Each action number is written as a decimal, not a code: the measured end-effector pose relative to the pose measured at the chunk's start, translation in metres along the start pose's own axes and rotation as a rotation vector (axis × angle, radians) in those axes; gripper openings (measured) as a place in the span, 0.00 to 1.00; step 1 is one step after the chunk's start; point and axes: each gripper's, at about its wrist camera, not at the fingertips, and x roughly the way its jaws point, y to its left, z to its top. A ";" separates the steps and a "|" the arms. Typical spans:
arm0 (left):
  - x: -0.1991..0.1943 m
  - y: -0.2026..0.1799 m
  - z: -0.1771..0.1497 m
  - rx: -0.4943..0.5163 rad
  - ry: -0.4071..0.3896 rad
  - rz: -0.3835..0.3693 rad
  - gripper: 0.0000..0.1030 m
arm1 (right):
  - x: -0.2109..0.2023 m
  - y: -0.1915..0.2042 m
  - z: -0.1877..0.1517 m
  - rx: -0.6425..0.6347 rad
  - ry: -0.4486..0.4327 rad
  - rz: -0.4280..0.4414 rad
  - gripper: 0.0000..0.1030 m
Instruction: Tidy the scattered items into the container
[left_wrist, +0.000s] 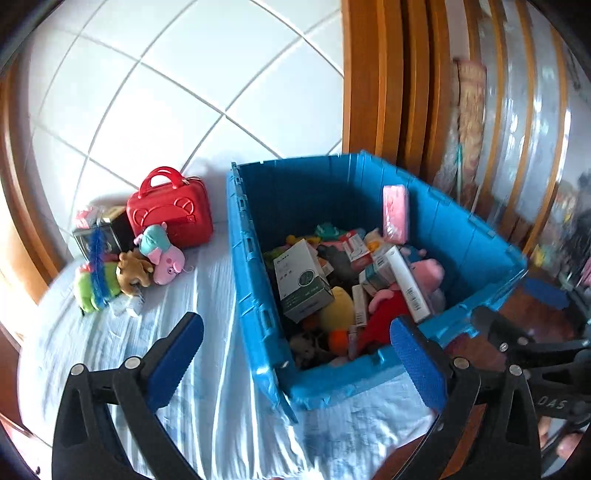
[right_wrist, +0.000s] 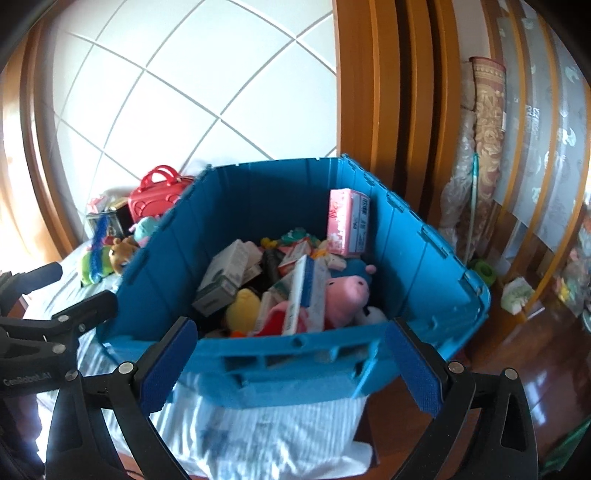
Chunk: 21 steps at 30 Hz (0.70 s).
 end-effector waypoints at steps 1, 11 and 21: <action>-0.007 0.007 -0.003 -0.021 -0.008 -0.005 1.00 | -0.005 0.006 -0.002 -0.003 -0.002 0.001 1.00; -0.046 0.031 -0.023 -0.015 -0.016 0.038 1.00 | -0.041 0.049 -0.020 -0.002 -0.011 0.009 1.00; -0.060 0.028 -0.030 0.006 -0.033 0.027 1.00 | -0.059 0.056 -0.029 0.001 -0.019 -0.013 1.00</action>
